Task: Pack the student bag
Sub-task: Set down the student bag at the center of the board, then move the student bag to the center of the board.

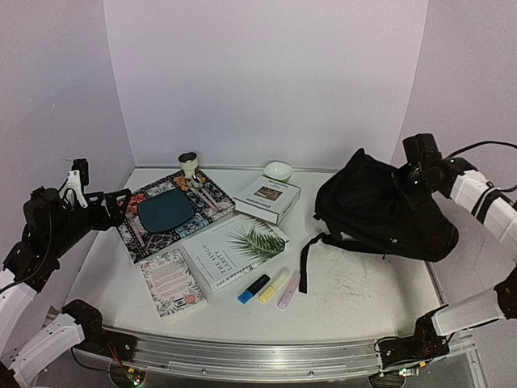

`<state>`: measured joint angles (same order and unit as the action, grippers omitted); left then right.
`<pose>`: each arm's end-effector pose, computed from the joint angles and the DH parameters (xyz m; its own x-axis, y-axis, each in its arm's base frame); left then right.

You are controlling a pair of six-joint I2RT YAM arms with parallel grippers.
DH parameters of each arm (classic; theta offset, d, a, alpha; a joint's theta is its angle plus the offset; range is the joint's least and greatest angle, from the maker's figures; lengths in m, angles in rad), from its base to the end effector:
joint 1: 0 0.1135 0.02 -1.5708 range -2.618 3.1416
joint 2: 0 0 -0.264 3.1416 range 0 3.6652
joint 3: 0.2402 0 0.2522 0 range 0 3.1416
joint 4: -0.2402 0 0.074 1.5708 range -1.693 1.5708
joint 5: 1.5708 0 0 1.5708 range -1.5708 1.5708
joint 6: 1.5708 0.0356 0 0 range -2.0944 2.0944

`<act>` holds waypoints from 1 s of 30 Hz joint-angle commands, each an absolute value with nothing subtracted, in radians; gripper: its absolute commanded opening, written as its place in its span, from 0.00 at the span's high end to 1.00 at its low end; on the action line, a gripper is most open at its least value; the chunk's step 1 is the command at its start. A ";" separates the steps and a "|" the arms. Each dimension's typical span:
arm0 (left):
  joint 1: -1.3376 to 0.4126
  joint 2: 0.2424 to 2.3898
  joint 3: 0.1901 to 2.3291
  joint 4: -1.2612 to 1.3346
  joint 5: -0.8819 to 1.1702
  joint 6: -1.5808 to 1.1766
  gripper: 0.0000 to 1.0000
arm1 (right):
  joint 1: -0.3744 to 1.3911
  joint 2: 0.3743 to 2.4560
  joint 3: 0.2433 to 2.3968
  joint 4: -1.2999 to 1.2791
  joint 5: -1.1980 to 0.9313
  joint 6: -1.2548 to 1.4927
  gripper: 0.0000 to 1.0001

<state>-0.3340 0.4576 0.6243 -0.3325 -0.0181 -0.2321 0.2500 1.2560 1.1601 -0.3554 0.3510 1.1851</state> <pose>0.1163 -0.0397 0.3119 -0.2233 -0.1660 -0.9605 0.2667 0.9374 -0.2240 0.2787 0.0585 0.3539 -0.0964 0.8733 -0.4775 0.4169 0.4711 0.7774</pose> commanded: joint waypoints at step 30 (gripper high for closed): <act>-0.336 0.480 0.632 -0.307 -0.015 -0.216 0.00 | 0.293 1.283 0.995 -0.574 0.039 0.411 0.08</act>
<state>-0.3340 0.4719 0.6243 -0.3325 -0.0196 -0.2321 0.2871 1.3086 1.0262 -0.4104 0.1461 0.5664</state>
